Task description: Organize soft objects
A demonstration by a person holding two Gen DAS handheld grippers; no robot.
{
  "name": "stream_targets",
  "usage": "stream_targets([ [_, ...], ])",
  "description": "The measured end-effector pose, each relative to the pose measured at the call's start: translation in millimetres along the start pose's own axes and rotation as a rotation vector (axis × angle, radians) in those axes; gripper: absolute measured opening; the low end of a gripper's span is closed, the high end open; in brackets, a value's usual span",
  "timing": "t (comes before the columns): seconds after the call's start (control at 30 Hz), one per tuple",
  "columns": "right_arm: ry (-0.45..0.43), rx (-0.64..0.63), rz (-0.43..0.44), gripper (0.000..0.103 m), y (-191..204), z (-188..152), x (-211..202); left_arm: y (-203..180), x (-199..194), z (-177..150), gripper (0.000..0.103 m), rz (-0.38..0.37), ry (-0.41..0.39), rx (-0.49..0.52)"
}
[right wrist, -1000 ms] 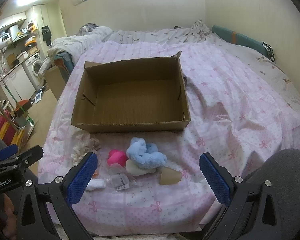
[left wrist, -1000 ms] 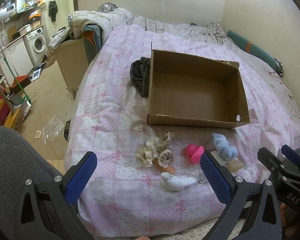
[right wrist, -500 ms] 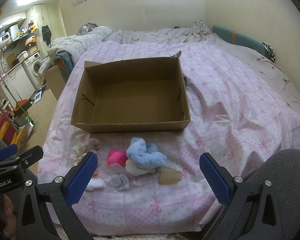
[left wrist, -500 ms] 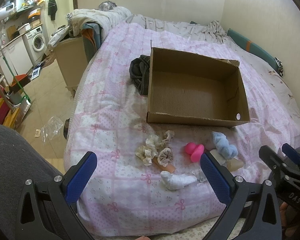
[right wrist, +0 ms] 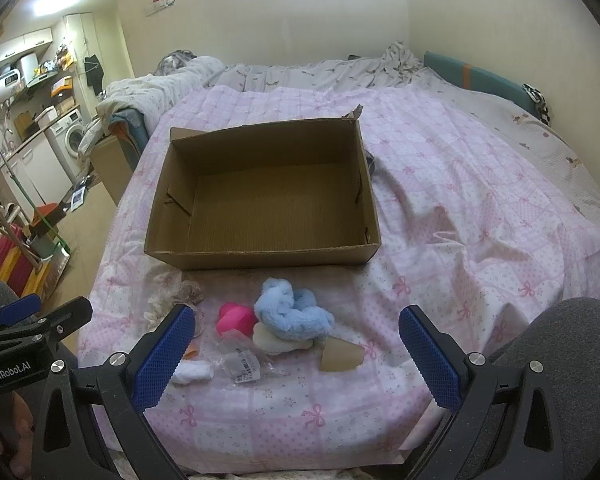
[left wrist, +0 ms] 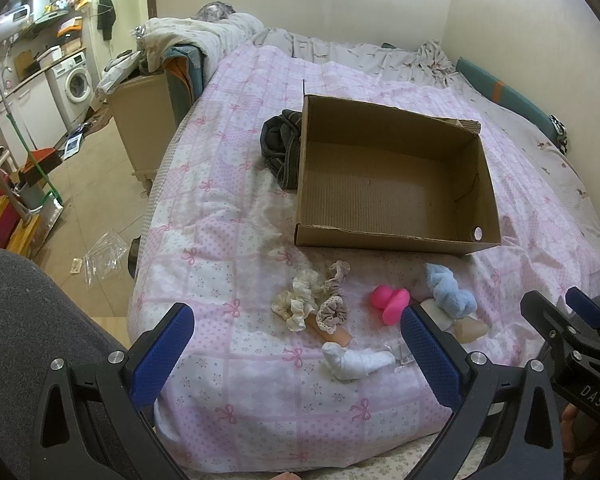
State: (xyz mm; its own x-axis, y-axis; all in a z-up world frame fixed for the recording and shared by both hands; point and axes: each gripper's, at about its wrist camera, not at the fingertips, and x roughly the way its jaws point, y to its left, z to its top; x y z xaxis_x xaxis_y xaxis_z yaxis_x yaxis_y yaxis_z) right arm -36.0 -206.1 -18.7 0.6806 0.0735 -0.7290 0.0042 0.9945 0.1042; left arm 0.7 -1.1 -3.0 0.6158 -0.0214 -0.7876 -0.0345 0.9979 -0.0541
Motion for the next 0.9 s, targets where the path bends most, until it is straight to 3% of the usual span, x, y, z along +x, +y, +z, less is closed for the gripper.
stream_targets([
  [0.9,0.004,0.0,-0.001,0.103,0.4,0.2,0.5,1.3,1.2,-0.1,0.103,0.003,0.007,-0.007],
])
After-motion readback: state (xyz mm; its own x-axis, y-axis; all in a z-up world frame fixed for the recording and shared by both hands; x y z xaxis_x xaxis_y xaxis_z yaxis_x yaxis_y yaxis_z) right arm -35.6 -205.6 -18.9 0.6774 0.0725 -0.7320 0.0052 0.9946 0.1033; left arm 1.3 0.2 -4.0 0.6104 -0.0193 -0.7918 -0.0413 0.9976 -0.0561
